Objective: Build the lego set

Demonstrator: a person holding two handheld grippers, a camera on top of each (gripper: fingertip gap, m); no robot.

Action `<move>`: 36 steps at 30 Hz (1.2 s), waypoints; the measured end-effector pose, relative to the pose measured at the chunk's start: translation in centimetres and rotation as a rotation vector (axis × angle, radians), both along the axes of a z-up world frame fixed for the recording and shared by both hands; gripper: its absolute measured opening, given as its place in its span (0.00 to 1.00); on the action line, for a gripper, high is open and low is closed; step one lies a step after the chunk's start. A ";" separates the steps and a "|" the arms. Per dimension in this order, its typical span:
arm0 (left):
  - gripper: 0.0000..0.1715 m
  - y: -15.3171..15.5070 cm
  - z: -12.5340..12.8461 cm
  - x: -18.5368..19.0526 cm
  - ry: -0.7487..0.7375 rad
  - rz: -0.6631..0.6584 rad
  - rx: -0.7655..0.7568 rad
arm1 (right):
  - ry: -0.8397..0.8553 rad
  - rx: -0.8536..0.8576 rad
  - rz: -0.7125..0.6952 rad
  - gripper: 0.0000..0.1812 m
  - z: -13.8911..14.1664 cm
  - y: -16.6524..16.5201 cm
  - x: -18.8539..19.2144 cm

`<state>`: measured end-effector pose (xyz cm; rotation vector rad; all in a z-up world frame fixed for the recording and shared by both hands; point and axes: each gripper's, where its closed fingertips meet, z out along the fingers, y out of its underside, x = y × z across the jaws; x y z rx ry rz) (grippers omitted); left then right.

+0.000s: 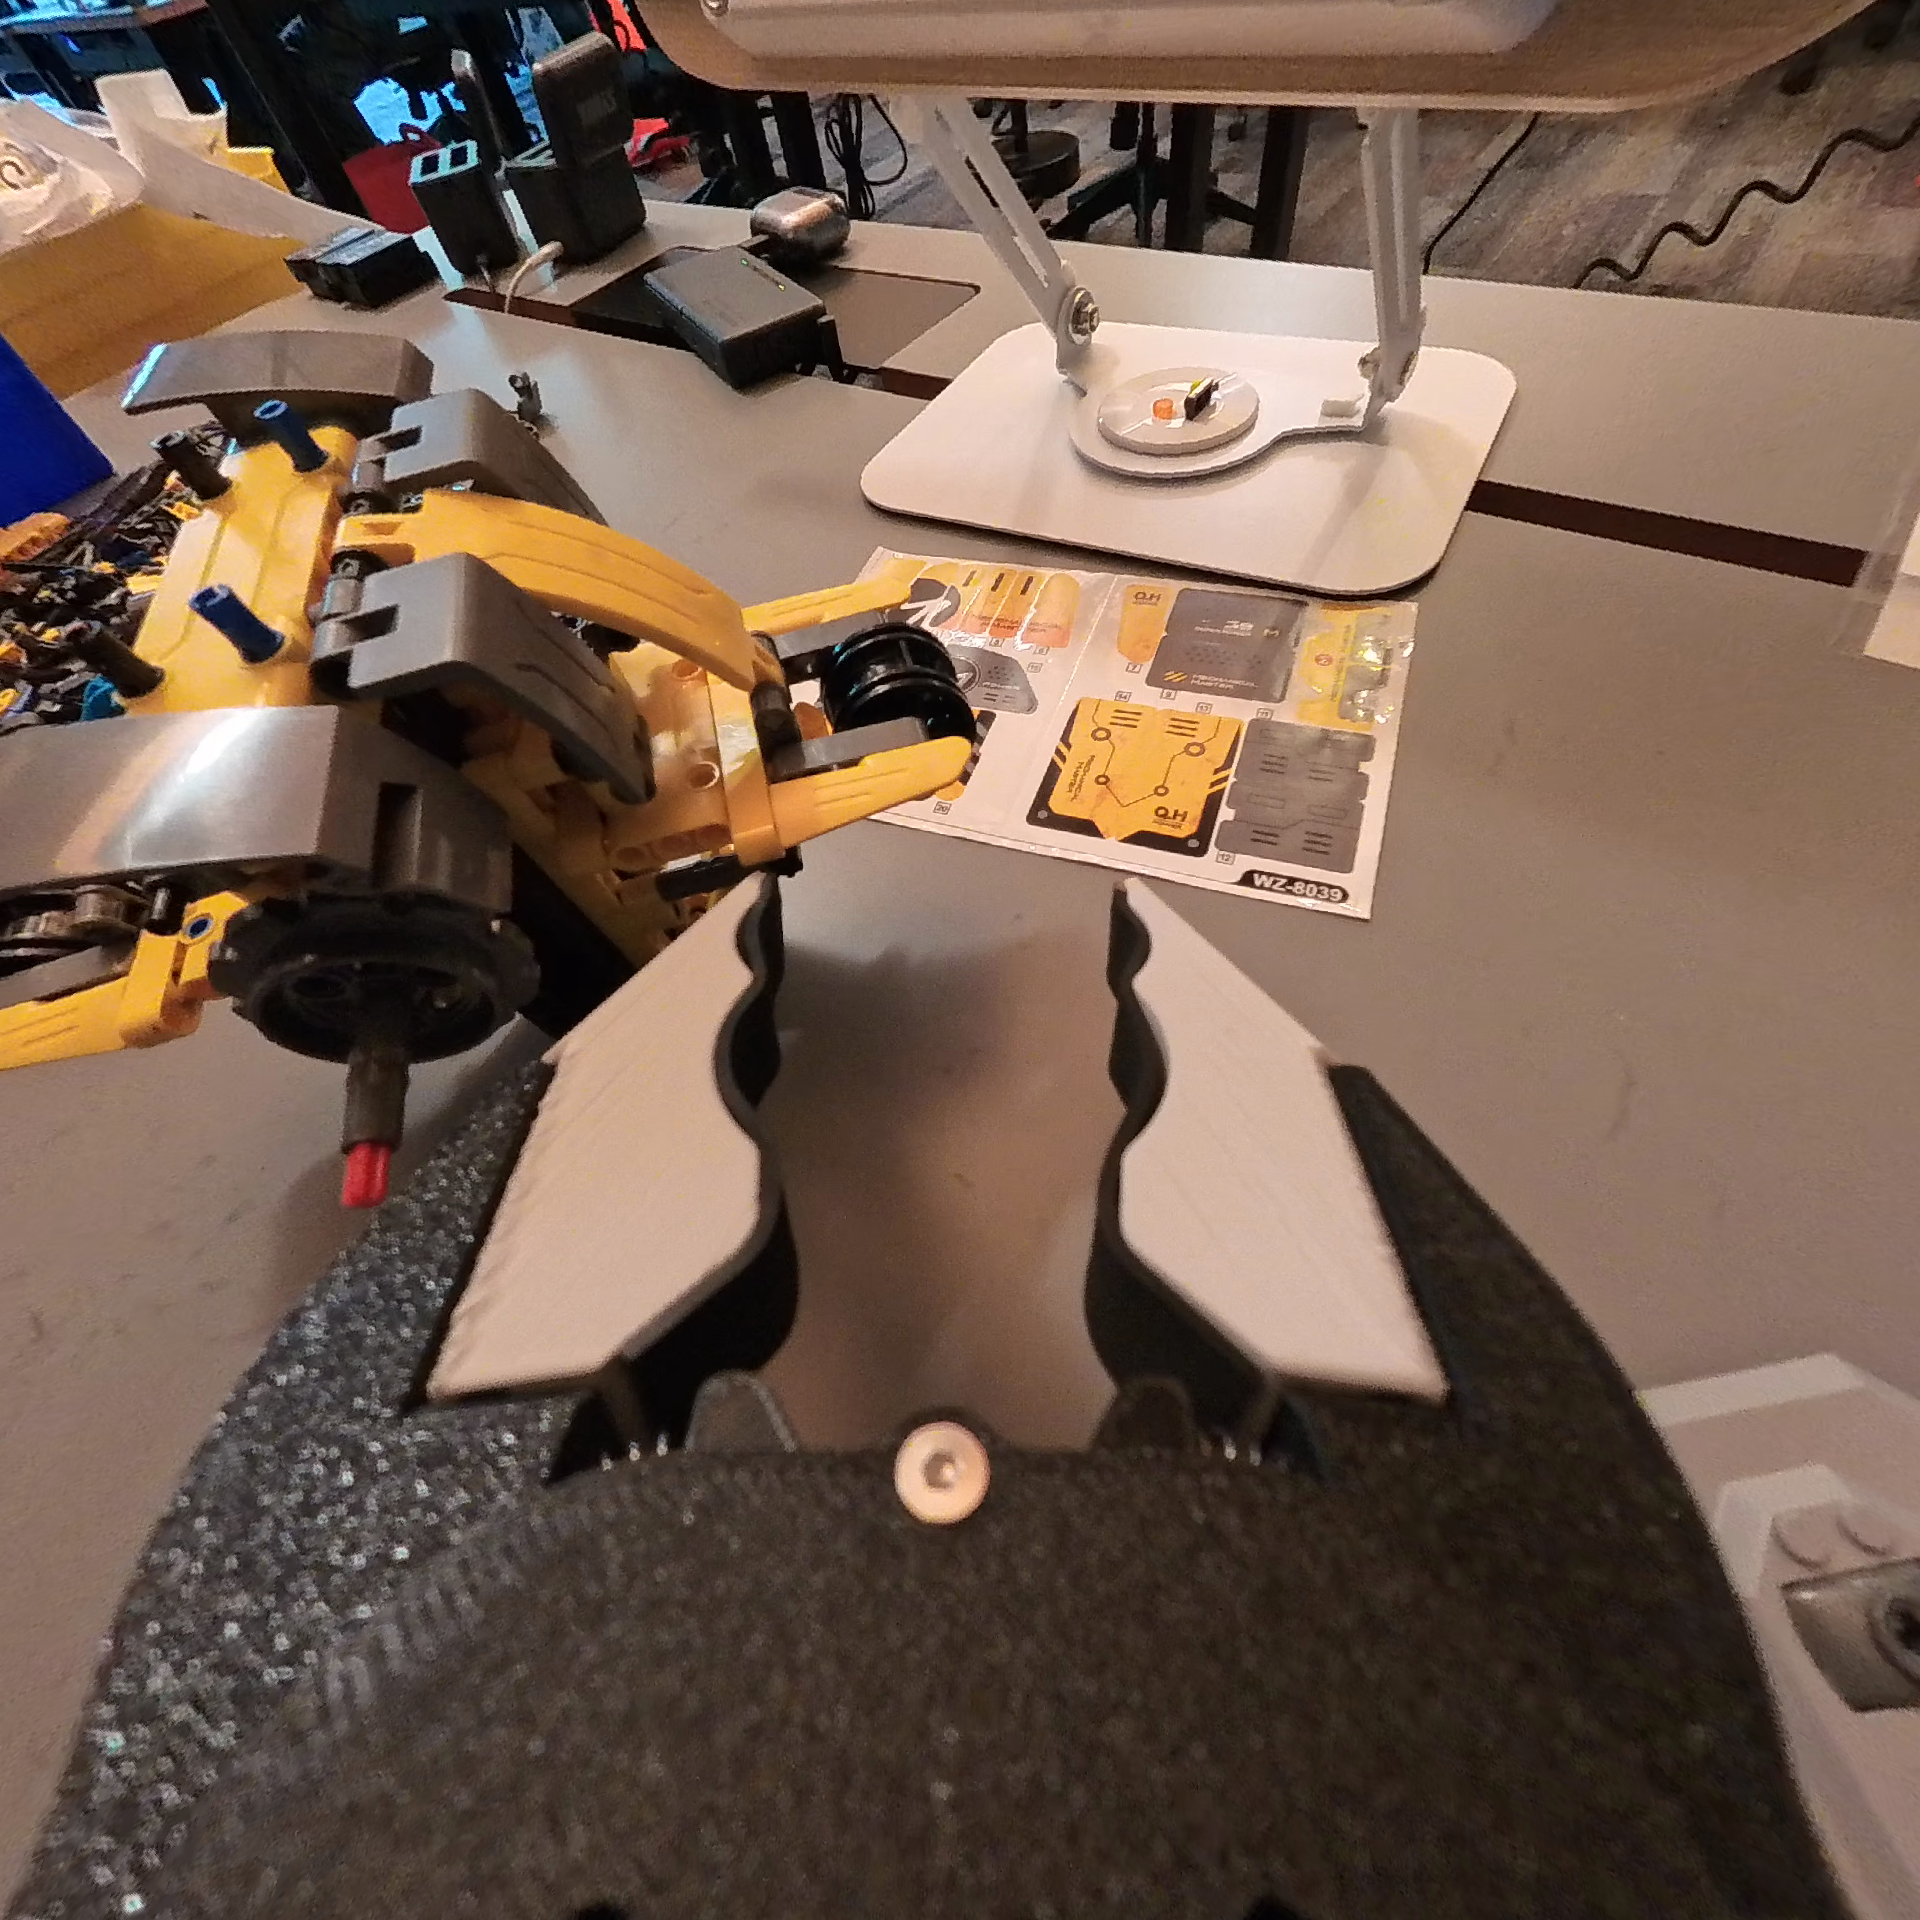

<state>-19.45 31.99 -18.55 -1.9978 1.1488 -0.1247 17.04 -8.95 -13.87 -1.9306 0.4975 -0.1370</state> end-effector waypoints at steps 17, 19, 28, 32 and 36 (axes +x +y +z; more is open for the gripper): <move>0.01 -28.3 5.9 6.9 -0.318 -0.775 -0.690 | -0.008 -0.003 0.002 0.34 0.0 0.1 -0.1; 0.01 -33.3 4.5 7.1 -0.231 -0.899 -0.796 | -0.010 -0.003 0.009 0.34 0.1 0.2 -0.3; 0.03 -40.5 1.1 9.2 -0.015 -1.095 -0.869 | 0.000 0.013 0.012 0.34 0.3 0.2 -0.3; 0.07 -38.7 0.2 10.4 0.009 -1.034 -0.758 | 0.000 0.013 0.013 0.34 0.4 0.2 -0.3; 0.12 -37.2 0.0 10.8 -0.030 -0.976 -0.720 | -0.007 0.010 0.016 0.34 0.4 0.2 -0.4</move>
